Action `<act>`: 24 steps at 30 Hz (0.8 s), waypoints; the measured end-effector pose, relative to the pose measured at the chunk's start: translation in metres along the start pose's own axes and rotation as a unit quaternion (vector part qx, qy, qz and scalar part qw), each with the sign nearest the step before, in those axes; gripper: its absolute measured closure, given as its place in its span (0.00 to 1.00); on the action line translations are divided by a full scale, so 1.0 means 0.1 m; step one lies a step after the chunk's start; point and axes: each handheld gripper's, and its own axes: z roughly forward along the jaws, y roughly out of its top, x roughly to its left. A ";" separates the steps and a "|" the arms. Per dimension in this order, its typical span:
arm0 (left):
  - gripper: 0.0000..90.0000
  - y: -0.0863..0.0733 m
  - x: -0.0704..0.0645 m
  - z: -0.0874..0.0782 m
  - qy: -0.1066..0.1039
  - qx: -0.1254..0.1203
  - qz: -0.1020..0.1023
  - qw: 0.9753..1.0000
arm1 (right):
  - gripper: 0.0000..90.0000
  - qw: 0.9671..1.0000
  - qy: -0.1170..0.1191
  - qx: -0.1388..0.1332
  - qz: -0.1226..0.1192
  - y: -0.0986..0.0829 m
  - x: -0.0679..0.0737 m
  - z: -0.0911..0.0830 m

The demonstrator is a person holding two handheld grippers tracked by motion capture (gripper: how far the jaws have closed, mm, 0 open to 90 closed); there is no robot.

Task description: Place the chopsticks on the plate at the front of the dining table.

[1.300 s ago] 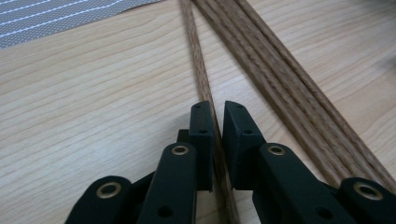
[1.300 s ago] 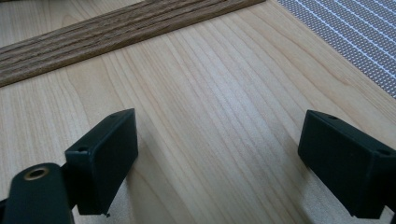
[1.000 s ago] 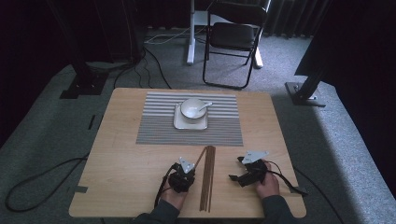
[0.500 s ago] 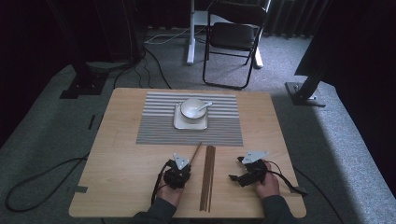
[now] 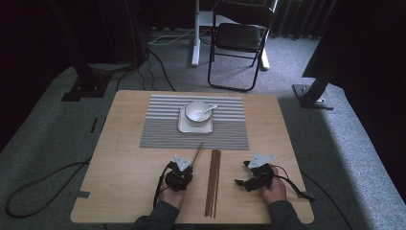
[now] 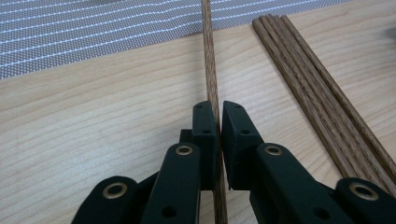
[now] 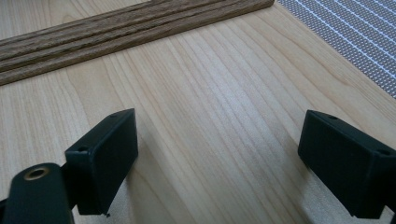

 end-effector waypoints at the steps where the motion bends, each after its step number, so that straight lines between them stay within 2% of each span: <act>1: 0.94 0.00 0.00 0.00 0.001 0.000 0.000 1.000 | 0.13 1.000 0.000 0.000 0.000 0.00 0.00 0.00; 14: 0.94 0.09 0.11 0.00 -0.001 -0.006 -0.027 1.000 | 0.13 1.000 0.000 0.000 0.000 0.00 0.00 0.00; 24: 0.94 0.17 0.15 0.03 0.000 -0.006 -0.034 0.999 | 0.13 1.000 0.000 0.000 0.000 0.00 0.00 0.00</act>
